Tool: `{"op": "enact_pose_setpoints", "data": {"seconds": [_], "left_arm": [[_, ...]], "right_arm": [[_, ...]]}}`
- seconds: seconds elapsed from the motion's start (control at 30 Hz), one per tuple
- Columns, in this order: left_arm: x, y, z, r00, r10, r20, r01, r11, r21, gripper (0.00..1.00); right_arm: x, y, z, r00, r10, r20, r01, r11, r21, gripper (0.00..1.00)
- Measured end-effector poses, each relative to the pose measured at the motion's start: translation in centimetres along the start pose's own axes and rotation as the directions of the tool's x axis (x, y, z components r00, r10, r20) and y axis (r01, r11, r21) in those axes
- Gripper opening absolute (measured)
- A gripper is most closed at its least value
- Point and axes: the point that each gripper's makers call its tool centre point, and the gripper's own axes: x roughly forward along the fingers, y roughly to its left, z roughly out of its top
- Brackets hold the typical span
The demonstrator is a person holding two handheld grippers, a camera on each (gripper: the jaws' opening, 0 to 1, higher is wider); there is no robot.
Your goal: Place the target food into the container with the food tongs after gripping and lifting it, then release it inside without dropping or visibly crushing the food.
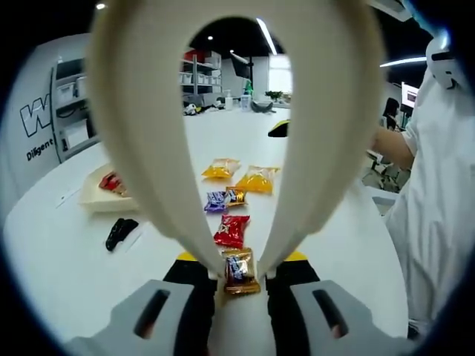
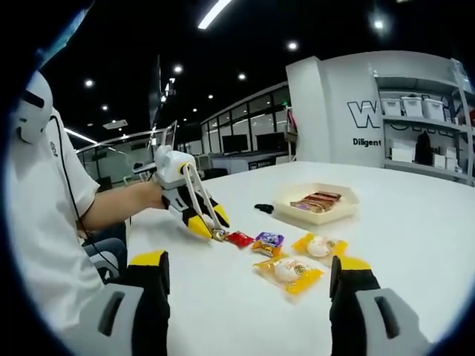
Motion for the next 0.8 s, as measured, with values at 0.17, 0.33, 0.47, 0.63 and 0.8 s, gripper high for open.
{"op": "enact_pose_setpoints", "data": {"seconds": [0.17,0.33,0.47,0.63,0.8], "left_arm": [[0.2,0.0,0.0,1.0,-0.017,-0.001,0.017,1.0,-0.005,0.23],[0.3,-0.2,0.1,0.999,-0.043,0.007,0.044,0.999,-0.013,0.22],[0.3,-0.2,0.4,0.998,-0.058,0.015,0.059,0.998,-0.018,0.21],[0.2,-0.4,0.5,0.997,-0.079,-0.004,0.079,0.997,-0.003,0.2],[0.2,-0.5,1.0,0.995,-0.102,-0.006,0.102,0.995,0.004,0.2]], "right_arm": [[0.0,0.0,-0.1,1.0,-0.001,-0.004,0.001,1.0,0.0,0.9],[0.0,0.0,-0.2,1.0,0.001,-0.003,-0.001,1.0,-0.002,0.9],[0.0,0.0,-0.2,1.0,0.002,-0.003,-0.002,1.0,-0.003,0.89],[-0.1,-0.1,-0.3,1.0,0.003,-0.003,-0.003,1.0,-0.001,0.89],[-0.1,0.0,-0.3,1.0,0.008,0.004,-0.008,1.0,0.007,0.89]]}}
